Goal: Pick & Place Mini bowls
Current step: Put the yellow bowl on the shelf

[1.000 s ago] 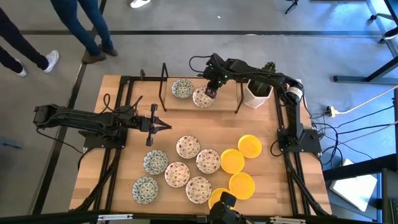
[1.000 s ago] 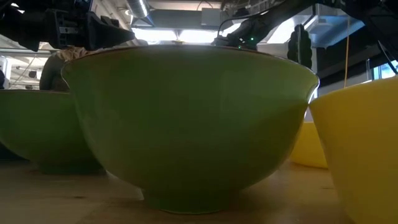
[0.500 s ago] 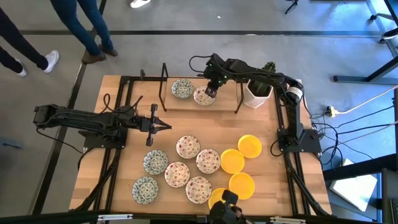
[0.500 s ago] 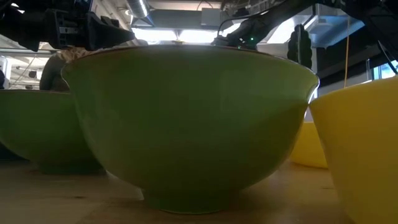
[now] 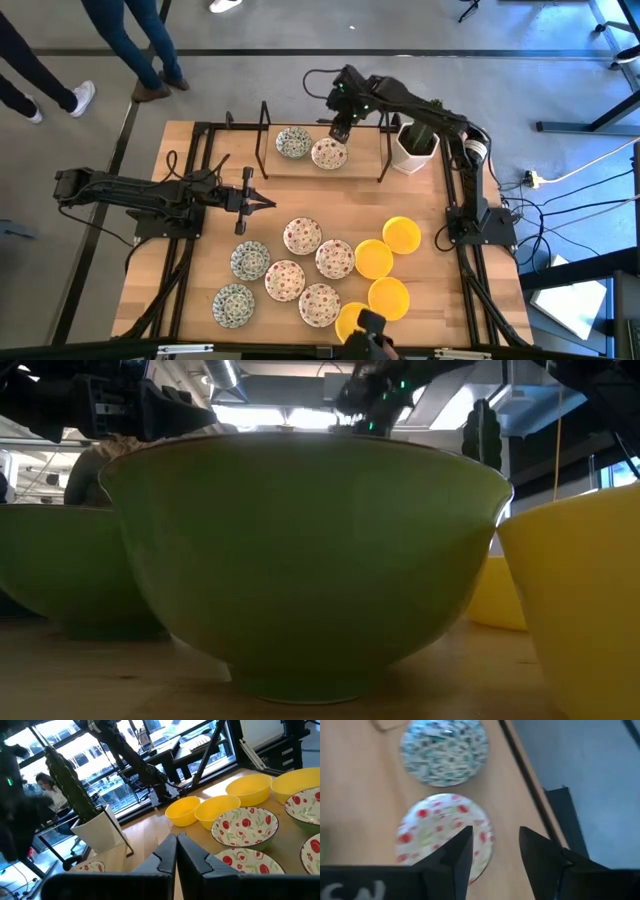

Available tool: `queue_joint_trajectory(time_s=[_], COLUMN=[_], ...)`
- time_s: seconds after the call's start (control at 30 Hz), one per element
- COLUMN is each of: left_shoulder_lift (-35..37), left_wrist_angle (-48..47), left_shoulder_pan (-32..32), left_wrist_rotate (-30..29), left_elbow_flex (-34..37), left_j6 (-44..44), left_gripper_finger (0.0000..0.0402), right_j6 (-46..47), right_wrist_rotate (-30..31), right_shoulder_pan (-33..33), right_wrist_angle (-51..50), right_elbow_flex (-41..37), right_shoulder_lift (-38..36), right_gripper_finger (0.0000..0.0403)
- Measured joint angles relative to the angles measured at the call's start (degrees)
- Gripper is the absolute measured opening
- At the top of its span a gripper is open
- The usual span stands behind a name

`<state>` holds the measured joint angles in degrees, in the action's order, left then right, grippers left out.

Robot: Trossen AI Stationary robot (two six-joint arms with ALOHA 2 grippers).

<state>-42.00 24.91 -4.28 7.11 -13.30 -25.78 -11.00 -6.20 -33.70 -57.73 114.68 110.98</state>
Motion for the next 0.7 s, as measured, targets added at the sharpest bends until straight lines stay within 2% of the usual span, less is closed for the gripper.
queue_joint_trajectory(time_s=[0.17,0.23,0.57,0.7], left_shoulder_lift=[0.0,0.0,0.0,0.0], left_wrist_angle=[-1.2,-1.6,-1.6,-1.6], left_shoulder_pan=[0.0,0.0,0.0,0.0], left_wrist_rotate=[0.0,0.0,0.0,0.0], left_elbow_flex=[0.0,0.0,0.0,0.0], left_j6=[0.0,-0.1,0.0,0.0], left_gripper_finger=[0.0009,0.0011,0.0006,0.0008], right_j6=[-1.8,-2.8,-6.4,-6.2], right_wrist_rotate=[-3.8,-5.7,-6.5,-5.0], right_shoulder_pan=[3.1,5.0,17.7,24.2], right_wrist_angle=[-11.1,-12.5,-5.7,-4.9], right_elbow_flex=[8.2,9.5,9.5,8.8], right_shoulder_lift=[-0.5,-2.1,-19.6,-26.5], right_gripper_finger=[0.0151,0.0138,0.0011,0.0012])
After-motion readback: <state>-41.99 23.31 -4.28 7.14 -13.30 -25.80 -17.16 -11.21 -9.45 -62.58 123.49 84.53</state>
